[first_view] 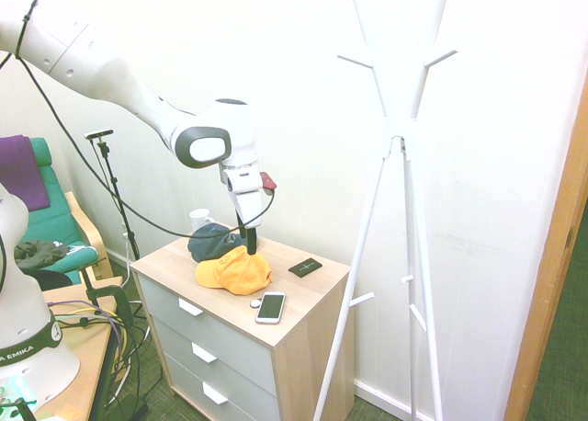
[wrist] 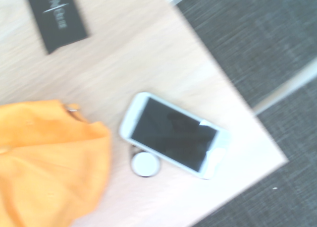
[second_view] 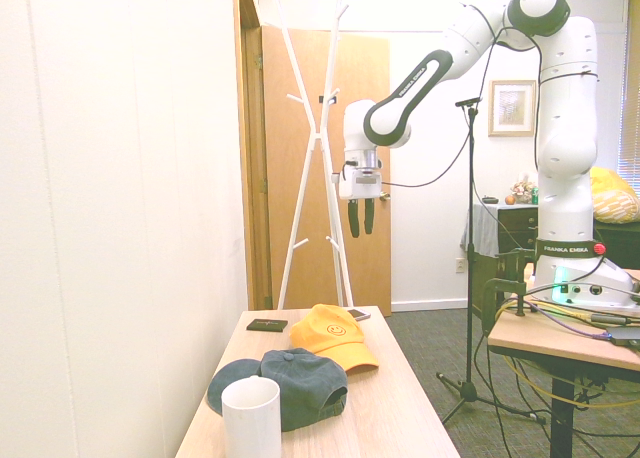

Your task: Hang the cap

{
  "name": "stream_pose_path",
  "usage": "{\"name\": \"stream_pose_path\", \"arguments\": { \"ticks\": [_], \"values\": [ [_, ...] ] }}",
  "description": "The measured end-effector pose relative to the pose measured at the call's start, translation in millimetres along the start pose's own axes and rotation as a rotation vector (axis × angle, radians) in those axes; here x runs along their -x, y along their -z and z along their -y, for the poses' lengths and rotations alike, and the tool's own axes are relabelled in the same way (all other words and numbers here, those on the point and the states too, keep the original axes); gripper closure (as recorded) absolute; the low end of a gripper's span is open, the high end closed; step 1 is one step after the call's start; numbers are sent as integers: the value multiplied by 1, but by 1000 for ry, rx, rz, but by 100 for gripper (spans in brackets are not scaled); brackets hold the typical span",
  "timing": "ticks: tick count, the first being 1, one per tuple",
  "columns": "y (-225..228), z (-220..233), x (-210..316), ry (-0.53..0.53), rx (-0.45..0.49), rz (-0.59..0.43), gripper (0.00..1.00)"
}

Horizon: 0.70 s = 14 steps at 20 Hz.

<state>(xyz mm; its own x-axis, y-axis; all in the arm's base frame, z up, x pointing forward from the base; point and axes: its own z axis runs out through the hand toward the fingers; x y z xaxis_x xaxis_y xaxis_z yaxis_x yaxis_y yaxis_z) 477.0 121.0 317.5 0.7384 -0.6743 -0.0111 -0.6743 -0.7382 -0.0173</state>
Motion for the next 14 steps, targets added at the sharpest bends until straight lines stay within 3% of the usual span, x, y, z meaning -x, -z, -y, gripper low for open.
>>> {"name": "stream_pose_path", "arguments": {
  "ticks": [14],
  "values": [
    [-102, 106, 65, 124, 81, 30, 0]
  ]
}}
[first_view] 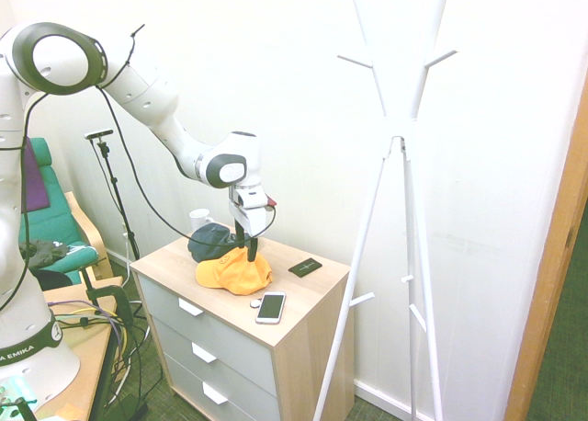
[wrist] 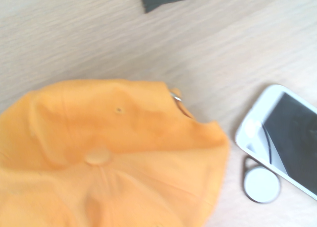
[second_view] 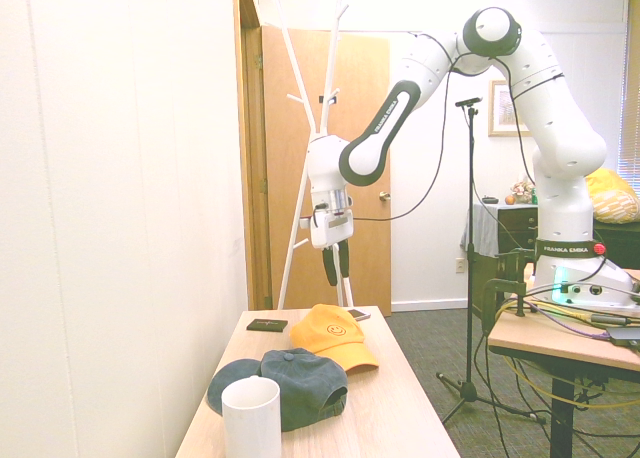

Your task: Hang the cap

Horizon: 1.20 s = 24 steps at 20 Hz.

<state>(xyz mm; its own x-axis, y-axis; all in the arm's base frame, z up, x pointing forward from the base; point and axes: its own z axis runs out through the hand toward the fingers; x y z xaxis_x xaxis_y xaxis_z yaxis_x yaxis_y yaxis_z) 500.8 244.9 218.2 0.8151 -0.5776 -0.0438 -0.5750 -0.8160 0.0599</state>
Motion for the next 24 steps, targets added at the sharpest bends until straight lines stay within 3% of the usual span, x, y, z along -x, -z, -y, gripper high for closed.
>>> {"name": "stream_pose_path", "arguments": {
  "ticks": [6, 13, 14, 24],
  "values": [
    [-18, 46, 23, 62, -2, -2, 0],
    [-38, 52, 28, 210, 18, -16, 0],
    [-40, 52, 27, 227, 19, -18, 100],
    [-48, 49, 17, 248, 21, -25, 100]
  ]
}}
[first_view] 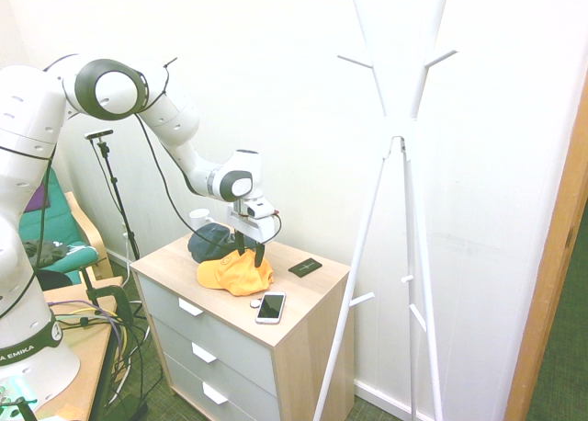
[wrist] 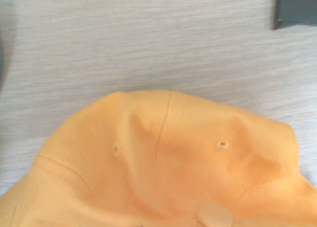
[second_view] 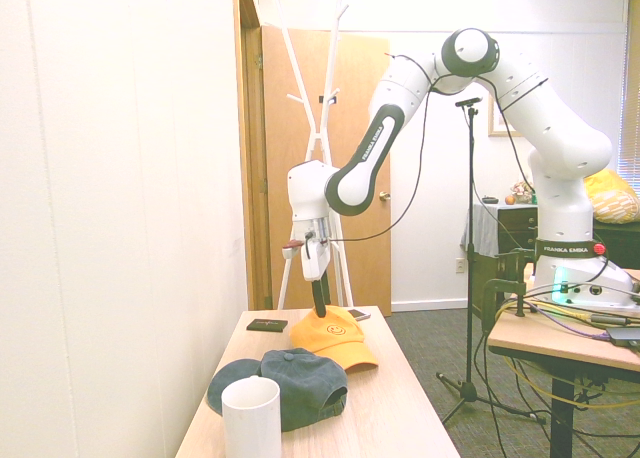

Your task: Hang the cap

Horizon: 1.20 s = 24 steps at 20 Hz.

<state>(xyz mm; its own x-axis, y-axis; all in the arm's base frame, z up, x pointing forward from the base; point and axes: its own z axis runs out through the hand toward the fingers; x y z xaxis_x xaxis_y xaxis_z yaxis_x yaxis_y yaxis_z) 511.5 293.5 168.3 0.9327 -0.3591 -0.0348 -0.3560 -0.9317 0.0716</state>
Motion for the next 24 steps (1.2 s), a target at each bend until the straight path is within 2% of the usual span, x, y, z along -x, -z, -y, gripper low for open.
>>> {"name": "stream_pose_path", "arguments": {
  "ticks": [24],
  "values": [
    [2, -9, -19, -33, -11, -20, 100]
  ]
}}
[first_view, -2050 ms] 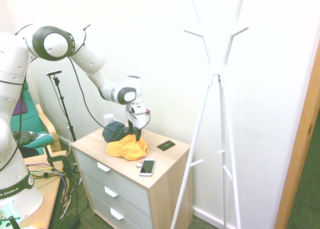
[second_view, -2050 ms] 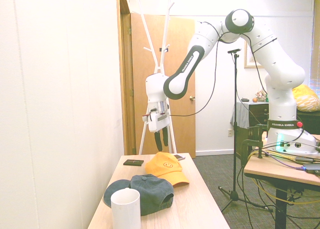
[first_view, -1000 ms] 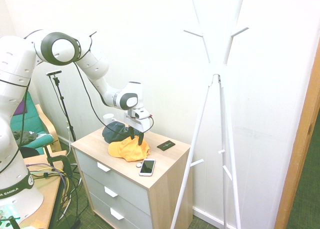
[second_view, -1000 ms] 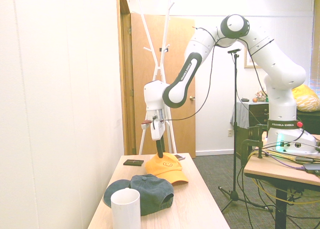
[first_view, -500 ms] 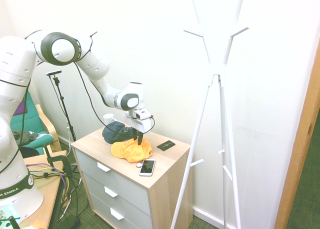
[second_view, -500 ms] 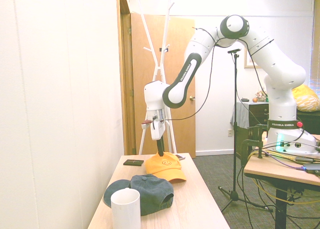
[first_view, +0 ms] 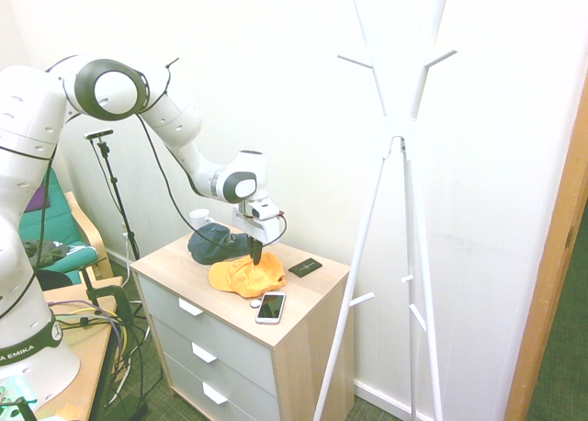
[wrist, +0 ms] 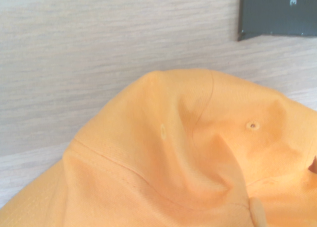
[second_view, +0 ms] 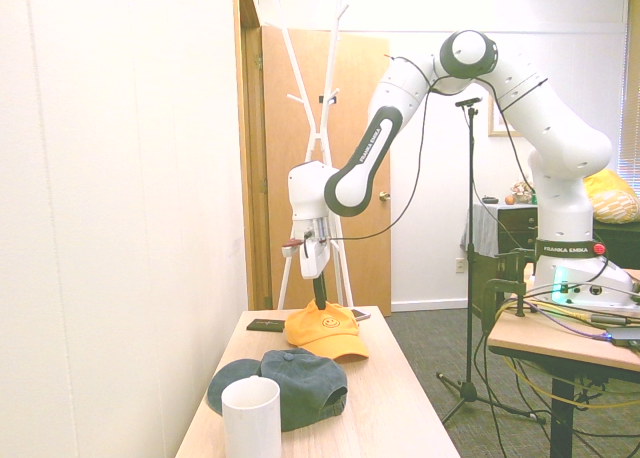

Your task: Hang the cap

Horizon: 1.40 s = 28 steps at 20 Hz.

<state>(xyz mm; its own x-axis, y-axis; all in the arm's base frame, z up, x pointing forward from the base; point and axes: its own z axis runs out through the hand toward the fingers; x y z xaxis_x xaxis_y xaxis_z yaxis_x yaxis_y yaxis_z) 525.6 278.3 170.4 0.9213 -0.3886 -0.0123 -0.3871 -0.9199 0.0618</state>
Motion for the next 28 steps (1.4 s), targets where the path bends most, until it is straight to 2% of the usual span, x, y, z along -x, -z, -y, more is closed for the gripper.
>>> {"name": "stream_pose_path", "arguments": {
  "ticks": [4, 7, 12, 15, 20, 28],
  "values": [
    [9, -7, -16, -63, 13, -27, 100],
    [23, -11, -26, -119, 54, -85, 100],
    [53, 1, -15, -166, 120, -192, 100],
    [72, 2, -16, -175, 168, -241, 100],
    [111, -13, -24, -167, 270, -400, 100],
    [196, -39, -18, -196, 334, -493, 100]
  ]
}}
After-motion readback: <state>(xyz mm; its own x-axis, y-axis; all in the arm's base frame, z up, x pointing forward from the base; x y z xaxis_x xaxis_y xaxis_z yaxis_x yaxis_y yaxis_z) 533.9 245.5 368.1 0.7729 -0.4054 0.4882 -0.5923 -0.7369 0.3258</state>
